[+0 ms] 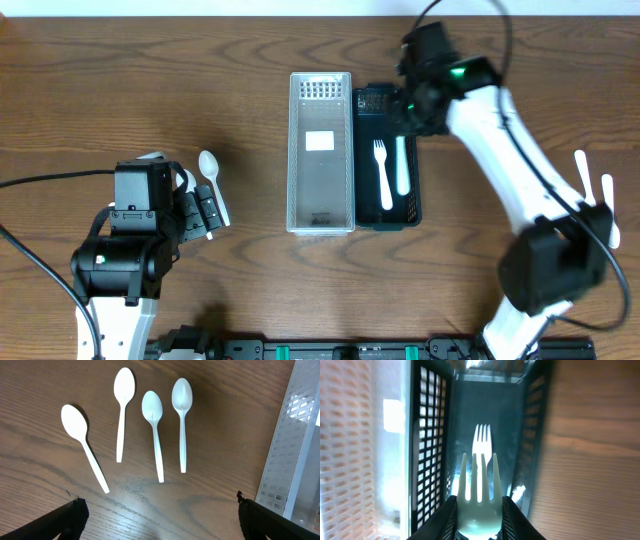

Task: Pack container
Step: 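Carry the fork into the black basket and release it, then move the right gripper to the white spoon and grasp its handle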

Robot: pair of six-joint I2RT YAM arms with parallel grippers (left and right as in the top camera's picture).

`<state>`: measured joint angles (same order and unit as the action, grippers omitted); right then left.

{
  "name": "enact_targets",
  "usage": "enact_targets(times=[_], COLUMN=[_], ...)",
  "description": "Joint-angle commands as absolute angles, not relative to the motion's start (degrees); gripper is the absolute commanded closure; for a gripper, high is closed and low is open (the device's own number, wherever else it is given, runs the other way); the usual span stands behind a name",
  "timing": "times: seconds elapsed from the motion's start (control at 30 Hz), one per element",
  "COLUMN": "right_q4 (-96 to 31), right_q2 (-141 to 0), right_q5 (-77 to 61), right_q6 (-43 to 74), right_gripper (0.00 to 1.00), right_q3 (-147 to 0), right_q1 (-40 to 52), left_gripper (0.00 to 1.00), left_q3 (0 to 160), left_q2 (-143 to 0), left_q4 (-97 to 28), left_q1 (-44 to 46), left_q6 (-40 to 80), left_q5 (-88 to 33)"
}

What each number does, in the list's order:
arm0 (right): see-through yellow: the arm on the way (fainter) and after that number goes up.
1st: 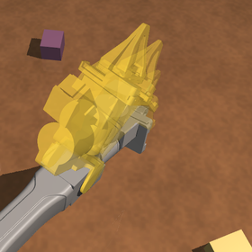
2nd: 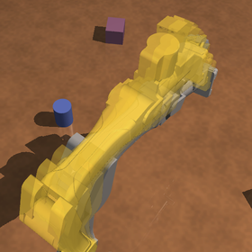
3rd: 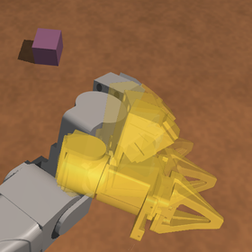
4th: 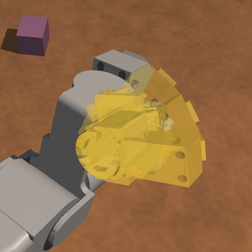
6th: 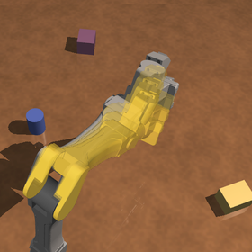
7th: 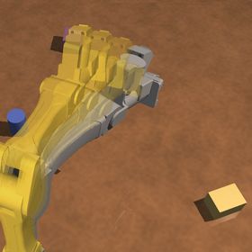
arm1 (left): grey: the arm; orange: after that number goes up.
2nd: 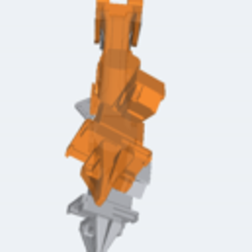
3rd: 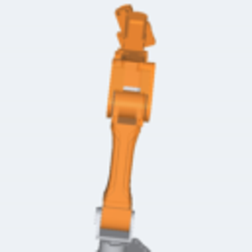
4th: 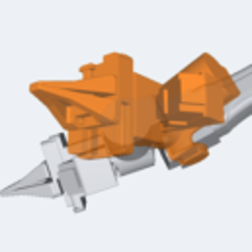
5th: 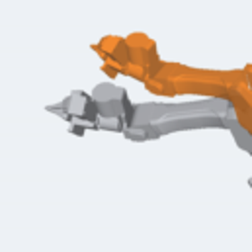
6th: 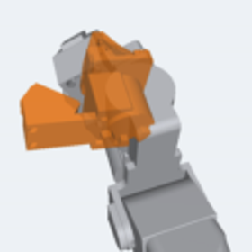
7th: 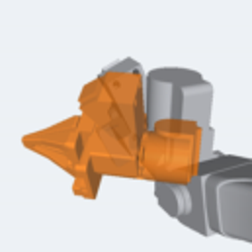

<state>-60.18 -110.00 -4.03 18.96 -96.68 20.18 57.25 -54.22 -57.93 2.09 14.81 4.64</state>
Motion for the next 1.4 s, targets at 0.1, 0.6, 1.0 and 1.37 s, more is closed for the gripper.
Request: enact_targets(times=[0.1, 0.6, 1.0, 1.37], right_q4=[-59.44, -59.02, -67.13, -71.05], right_q2=[-118.67, -116.92, -97.62, -100.27], right_q5=[-2.81, -3.22, -1.74, -1.98], right_q6=[20.97, 14.11, 4.12, -4.69], right_gripper=[0.83, 0.23, 0.07, 0.03], right_q3=[-96.62, -98.52, -108.64, -103.24], right_q1=[21.78, 21.58, 3.36, -25.28], left_gripper=[0.02, 0.02, 0.02, 0.02], left_q3=[58.08, 58.08, 58.08, 58.08], left_q2=[-54.22, -54.22, -54.22, -54.22], left_q4=[-58.26, -58.24, -58.22, -58.22], left_q1=[2.22, 2.22, 2.22, 2.22], left_q6=[14.9, 14.9, 14.9, 14.9], left_q5=[4.67, 4.69, 4.69, 4.67])
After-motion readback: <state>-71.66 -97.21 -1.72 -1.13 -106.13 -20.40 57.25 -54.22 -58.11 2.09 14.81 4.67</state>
